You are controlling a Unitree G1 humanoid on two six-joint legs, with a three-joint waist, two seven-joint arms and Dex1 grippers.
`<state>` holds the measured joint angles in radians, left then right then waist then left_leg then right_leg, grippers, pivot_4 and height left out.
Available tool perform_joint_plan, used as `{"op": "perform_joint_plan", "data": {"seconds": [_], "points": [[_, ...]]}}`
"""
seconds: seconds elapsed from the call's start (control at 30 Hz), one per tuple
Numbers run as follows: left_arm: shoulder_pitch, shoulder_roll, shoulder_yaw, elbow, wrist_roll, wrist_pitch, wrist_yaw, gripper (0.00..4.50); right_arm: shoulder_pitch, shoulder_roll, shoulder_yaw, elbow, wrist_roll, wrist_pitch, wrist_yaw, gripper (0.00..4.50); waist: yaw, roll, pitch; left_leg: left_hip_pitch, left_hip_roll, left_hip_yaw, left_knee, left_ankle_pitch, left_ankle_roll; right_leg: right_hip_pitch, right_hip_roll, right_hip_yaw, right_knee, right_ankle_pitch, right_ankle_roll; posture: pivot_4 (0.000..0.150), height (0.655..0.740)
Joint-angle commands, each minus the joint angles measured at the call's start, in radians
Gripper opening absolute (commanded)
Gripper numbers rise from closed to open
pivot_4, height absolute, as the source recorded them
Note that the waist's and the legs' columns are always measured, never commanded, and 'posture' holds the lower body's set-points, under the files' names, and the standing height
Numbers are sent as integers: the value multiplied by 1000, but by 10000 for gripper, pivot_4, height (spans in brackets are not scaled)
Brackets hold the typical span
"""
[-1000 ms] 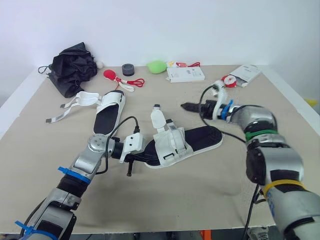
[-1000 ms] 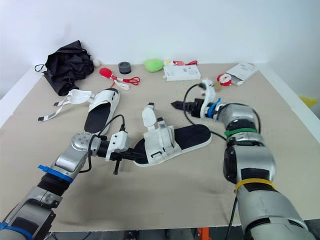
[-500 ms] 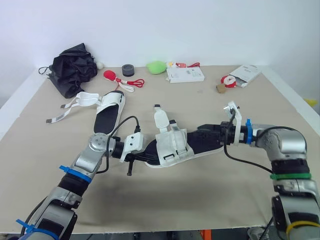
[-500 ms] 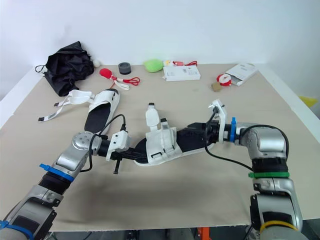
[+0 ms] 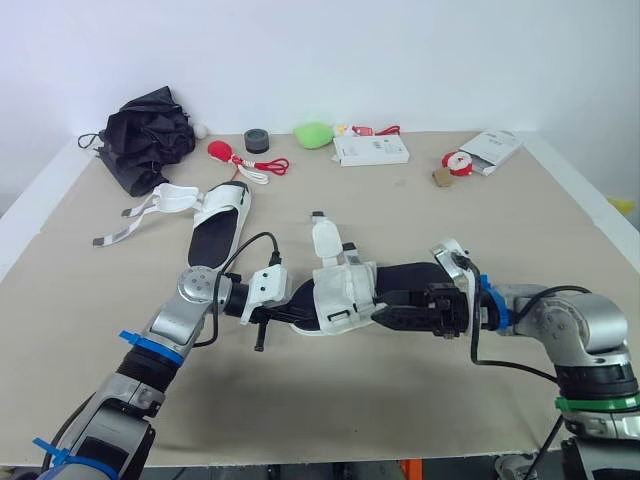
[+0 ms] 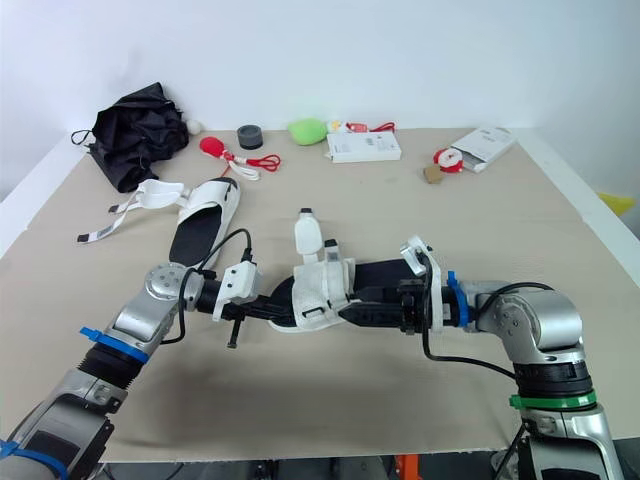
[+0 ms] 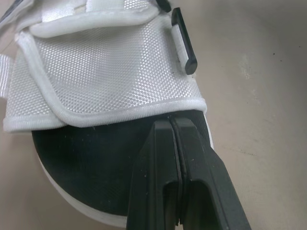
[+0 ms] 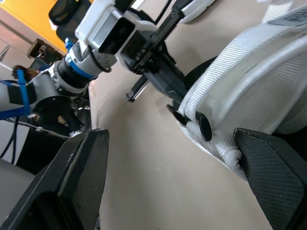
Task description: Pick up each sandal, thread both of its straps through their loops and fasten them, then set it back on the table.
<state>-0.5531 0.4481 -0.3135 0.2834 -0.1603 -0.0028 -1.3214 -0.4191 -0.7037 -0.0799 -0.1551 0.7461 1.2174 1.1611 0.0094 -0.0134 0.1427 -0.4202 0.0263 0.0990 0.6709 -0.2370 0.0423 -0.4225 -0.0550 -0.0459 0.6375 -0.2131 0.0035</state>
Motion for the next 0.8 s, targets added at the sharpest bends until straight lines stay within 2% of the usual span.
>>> {"op": "perform_joint_plan", "data": {"seconds": [0.03,0.17,0.33,0.47,0.5,0.6,0.7,0.8], "points": [[36,17,-52,39,53,16,-16,0,31,-22,23,-74,55,9,12,44520,0,0,0,0,0,0,0,0,0,0,0,0,0,0,0,1500,7400],[38,20,-52,36,52,16,-19,0,25,-25,34,-44,25,-45,-13,44520,-2,0,0,0,0,0,0,0,0,0,1,0,0,-1,1,1500,7400],[37,22,-54,34,52,15,-21,0,-82,-13,24,113,-40,-111,-86,44520,-2,0,0,1,1,1,0,1,0,0,2,1,0,-2,5,1500,7400],[35,23,-56,34,51,15,-25,0,-153,-74,-24,119,57,-66,16,44520,-2,0,0,1,1,1,0,0,0,0,2,2,0,-2,5,1500,7400],[35,23,-56,34,52,14,-26,0,-148,-96,-14,94,66,-72,48,44520,-1,0,0,1,1,1,0,0,0,0,2,2,0,0,0,1500,7400],[32,22,-57,35,53,14,-27,0,-148,-154,39,61,52,-108,107,44520,-1,0,0,0,1,0,-1,-1,0,0,3,3,0,-1,-1,1500,7400],[33,20,-55,37,54,13,-28,0,-195,-131,50,127,29,-131,88,44520,-2,-1,0,0,1,0,0,-1,0,0,4,3,0,-1,-1,1500,7400],[33,19,-57,37,54,13,-30,0,-320,-47,99,290,-45,-173,31,44520,-6,-1,0,1,2,2,0,-1,0,0,4,4,0,0,1,1500,7400]]}}
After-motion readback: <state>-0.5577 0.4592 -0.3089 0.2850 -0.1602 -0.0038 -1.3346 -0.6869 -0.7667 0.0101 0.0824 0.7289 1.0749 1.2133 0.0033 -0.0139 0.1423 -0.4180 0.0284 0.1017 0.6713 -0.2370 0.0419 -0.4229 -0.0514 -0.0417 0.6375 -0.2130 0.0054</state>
